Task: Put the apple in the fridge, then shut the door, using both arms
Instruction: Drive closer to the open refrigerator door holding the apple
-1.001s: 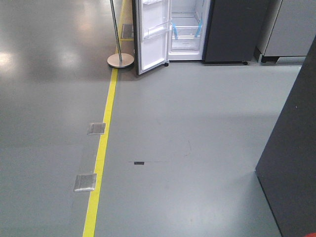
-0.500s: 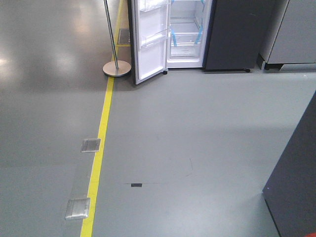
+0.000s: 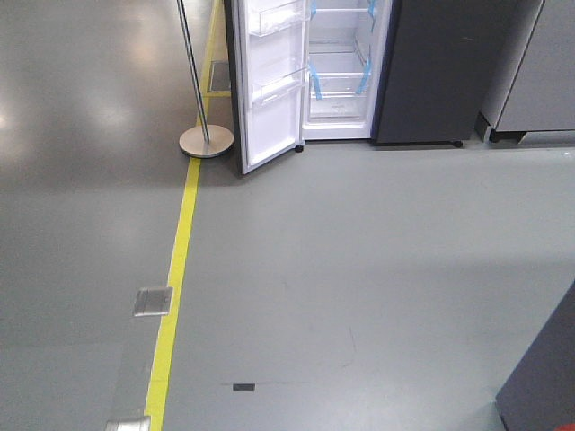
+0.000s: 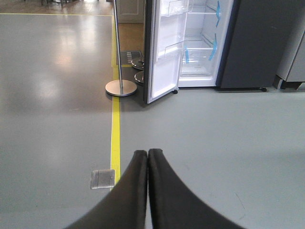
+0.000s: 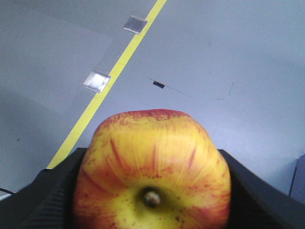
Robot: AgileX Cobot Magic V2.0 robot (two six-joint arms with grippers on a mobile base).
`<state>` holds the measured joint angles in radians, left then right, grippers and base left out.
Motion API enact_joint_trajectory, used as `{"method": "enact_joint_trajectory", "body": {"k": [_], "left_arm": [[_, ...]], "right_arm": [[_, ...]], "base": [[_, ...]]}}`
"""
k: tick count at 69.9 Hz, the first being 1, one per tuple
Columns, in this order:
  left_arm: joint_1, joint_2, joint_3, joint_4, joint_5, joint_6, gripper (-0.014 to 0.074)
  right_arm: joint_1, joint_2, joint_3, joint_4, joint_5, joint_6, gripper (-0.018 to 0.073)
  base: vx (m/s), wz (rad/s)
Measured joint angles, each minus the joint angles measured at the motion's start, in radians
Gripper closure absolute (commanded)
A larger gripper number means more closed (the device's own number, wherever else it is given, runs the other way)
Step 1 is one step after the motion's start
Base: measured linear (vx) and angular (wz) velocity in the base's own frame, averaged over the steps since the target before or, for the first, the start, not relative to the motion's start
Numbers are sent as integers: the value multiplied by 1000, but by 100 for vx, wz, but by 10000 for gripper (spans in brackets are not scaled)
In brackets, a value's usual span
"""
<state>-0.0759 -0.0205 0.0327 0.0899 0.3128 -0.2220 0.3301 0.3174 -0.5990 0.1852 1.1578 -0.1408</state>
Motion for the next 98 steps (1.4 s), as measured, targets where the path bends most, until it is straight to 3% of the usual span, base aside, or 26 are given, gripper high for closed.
{"method": "enact_joint_trajectory", "body": {"k": [98], "left_arm": [[0, 0, 0, 0, 0, 0, 603]], "right_arm": [[0, 0, 0, 0, 0, 0, 179]], "base": [[32, -1]]}}
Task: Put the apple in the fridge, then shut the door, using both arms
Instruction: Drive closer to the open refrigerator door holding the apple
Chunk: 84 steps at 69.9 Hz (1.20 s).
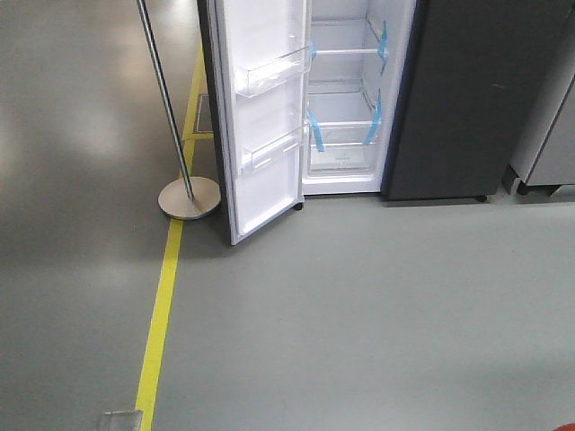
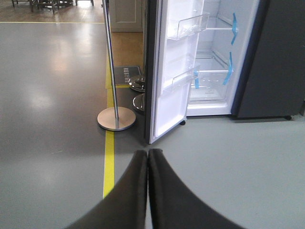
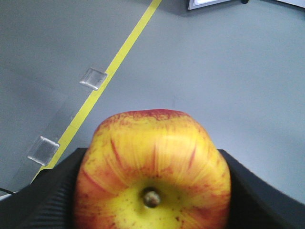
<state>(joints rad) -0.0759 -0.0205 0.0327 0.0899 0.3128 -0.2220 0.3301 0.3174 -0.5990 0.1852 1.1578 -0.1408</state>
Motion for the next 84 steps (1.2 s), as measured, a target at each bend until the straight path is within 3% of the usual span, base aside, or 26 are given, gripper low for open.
{"method": "enact_joint_trajectory", "body": {"k": [84], "left_arm": [[0, 0, 0, 0, 0, 0, 603]], "right_arm": [[0, 0, 0, 0, 0, 0, 179]], "base": [[15, 6]]}}
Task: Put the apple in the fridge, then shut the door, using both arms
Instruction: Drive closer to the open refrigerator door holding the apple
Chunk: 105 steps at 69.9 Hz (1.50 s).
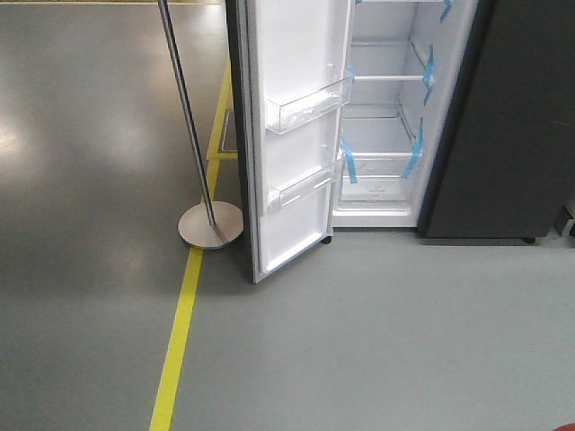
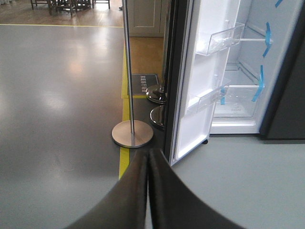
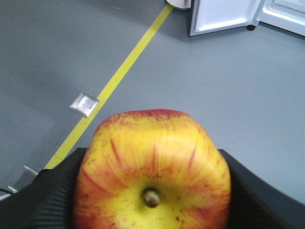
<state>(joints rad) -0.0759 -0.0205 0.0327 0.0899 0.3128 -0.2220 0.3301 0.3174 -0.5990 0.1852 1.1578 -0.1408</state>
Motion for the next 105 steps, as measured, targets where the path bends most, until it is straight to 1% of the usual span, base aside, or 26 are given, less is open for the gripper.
{"method": "enact_joint_trajectory", "body": {"k": [105], "left_arm": [[0, 0, 0, 0, 0, 0, 603]], "right_arm": [[0, 0, 0, 0, 0, 0, 179]], "base": [[10, 1]]}}
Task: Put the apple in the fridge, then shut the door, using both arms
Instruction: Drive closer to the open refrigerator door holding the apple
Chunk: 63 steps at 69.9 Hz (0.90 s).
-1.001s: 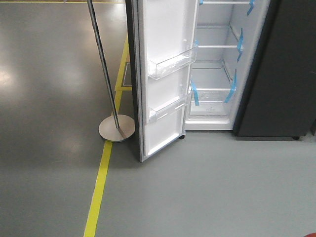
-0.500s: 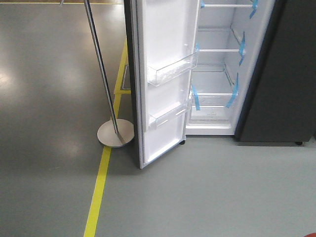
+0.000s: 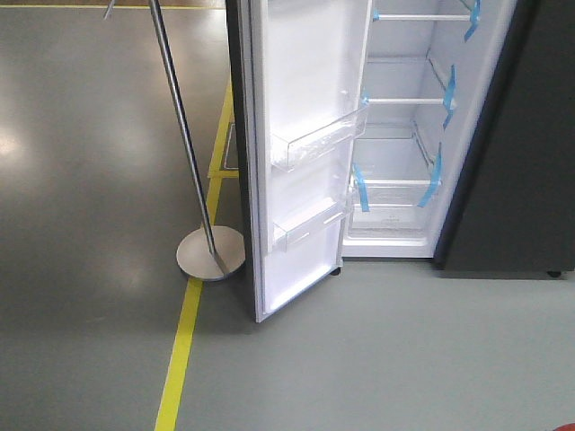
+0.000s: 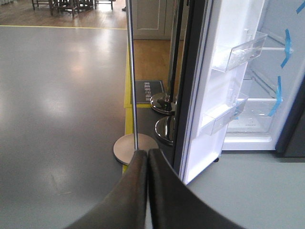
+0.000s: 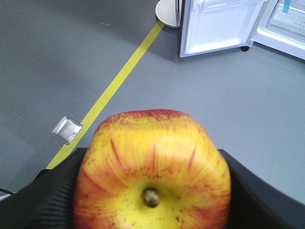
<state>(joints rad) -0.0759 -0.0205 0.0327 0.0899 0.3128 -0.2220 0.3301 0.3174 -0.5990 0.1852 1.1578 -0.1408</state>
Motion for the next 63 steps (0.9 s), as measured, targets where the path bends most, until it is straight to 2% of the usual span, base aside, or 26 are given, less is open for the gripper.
{"method": "enact_joint_trajectory", "body": {"k": [63], "left_arm": [[0, 0, 0, 0, 0, 0, 603]], "right_arm": [[0, 0, 0, 0, 0, 0, 179]], "base": [[12, 1]]}}
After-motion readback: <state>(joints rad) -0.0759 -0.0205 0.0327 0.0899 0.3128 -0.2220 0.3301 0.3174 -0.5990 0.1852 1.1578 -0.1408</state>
